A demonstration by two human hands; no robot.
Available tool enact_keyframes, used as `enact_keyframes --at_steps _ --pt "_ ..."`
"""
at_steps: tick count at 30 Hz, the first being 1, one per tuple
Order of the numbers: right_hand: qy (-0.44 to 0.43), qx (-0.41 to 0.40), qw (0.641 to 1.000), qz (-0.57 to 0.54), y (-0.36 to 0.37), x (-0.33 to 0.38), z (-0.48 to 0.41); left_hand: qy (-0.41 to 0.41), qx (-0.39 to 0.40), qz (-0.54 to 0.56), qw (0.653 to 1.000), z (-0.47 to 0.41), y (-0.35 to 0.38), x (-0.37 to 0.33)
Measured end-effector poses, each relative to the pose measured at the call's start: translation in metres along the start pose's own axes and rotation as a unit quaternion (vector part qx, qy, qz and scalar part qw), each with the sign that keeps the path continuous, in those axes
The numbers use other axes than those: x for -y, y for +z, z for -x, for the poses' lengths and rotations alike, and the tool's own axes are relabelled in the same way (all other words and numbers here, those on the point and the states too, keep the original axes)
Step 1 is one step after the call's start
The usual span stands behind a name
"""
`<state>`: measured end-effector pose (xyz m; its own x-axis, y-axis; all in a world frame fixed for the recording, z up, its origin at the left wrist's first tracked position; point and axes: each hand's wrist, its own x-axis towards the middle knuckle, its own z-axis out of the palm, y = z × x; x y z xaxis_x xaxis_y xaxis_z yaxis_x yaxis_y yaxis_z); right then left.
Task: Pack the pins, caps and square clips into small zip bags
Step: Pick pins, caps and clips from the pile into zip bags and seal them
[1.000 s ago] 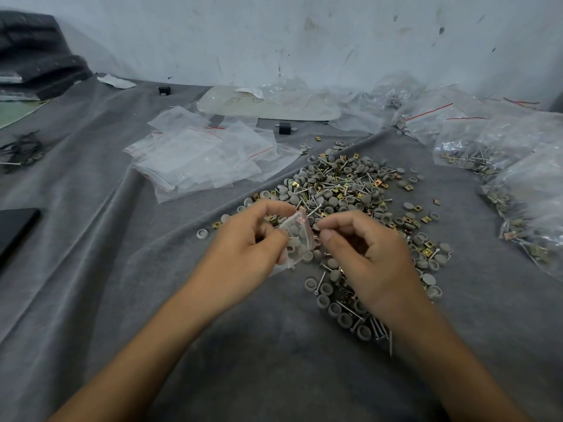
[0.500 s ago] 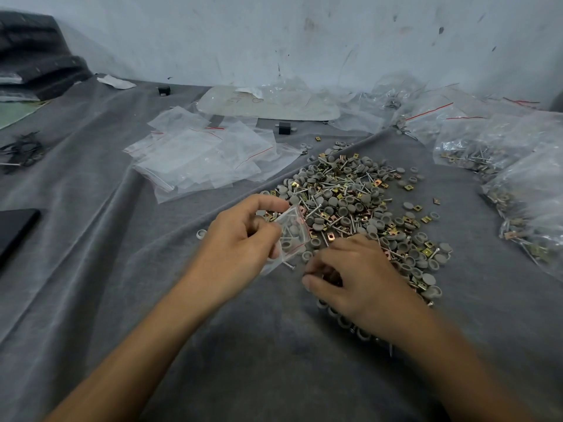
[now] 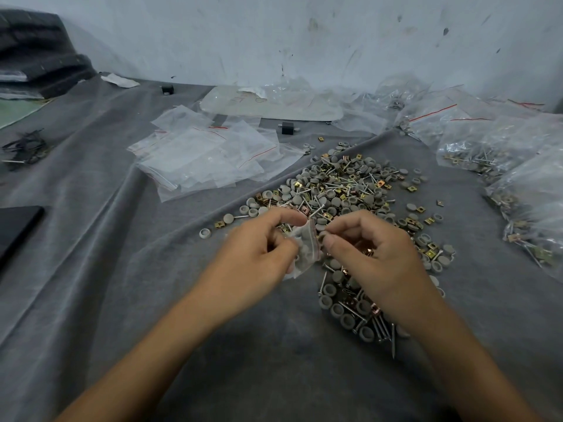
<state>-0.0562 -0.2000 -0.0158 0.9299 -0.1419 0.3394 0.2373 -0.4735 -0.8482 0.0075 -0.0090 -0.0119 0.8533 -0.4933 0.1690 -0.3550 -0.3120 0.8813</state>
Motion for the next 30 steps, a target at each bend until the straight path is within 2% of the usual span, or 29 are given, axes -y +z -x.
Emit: enact_keyframes --at_steps 5,8,11,14,18,30 --pt "0.006 0.031 0.998 -0.050 0.002 0.001 0.000 -0.004 0.003 0.016 1.000 0.001 0.000 -0.002" --pt "0.019 0.007 0.999 -0.035 0.000 -0.001 -0.001 -0.005 -0.022 0.024 0.999 0.000 -0.003 -0.003" --pt "0.015 -0.003 0.995 0.097 -0.004 -0.007 -0.003 -0.023 -0.072 0.033 0.997 -0.002 -0.009 -0.002" --pt "-0.018 0.055 0.961 0.271 0.001 -0.013 0.000 -0.044 -0.103 0.042 0.993 -0.004 -0.014 -0.003" --pt "-0.034 0.095 0.922 0.373 0.013 -0.017 0.003 -0.042 -0.103 0.043 0.993 -0.003 -0.013 -0.006" --pt "-0.022 0.110 0.921 0.373 0.019 -0.014 0.002 -0.025 -0.073 0.029 0.997 -0.002 -0.012 -0.005"
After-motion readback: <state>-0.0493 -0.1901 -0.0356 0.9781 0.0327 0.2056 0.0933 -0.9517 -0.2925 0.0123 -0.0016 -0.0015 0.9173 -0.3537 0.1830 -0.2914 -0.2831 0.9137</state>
